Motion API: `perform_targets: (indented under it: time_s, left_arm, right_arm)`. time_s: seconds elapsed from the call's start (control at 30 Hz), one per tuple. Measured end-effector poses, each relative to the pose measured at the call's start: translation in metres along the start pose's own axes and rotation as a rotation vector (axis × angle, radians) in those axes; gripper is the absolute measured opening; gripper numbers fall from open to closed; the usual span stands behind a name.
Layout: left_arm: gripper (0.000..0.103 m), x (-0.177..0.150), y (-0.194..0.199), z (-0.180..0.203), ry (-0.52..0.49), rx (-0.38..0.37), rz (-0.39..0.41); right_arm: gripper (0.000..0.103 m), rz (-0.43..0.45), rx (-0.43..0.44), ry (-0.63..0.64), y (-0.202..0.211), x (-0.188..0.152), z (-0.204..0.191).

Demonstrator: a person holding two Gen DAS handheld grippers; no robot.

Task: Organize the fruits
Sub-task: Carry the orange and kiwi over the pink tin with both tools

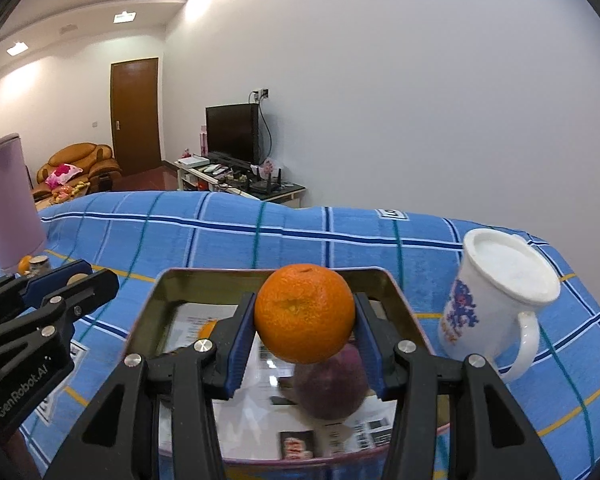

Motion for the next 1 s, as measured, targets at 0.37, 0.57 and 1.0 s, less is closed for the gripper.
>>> perform_targets:
  time_s: [0.37, 0.57, 1.0]
  left_arm:
    - [0.029, 0.001, -0.019, 0.041, -0.029, -0.011, -0.004]
    - [0.029, -0.006, -0.025, 0.057, -0.058, -0.015, -0.024]
    - [0.029, -0.013, -0.043, 0.061, -0.065, 0.029, -0.110]
  right_arm:
    - [0.049, -0.042, -0.017, -0.073, -0.017, 0.001, 0.036]
    - [0.049, -0.080, 0.002, -0.082, -0.028, -0.001, 0.038]
    - [0.050, -0.140, 0.037, -0.079, -0.050, 0.000, 0.032]
Point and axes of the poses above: each gripper's, at about its wrist camera, not at the fingertips, and y roughly against the way its jaws point, z to its right, x to its top, the point moved 6 cm from there along -y, roughly the way its jaws point
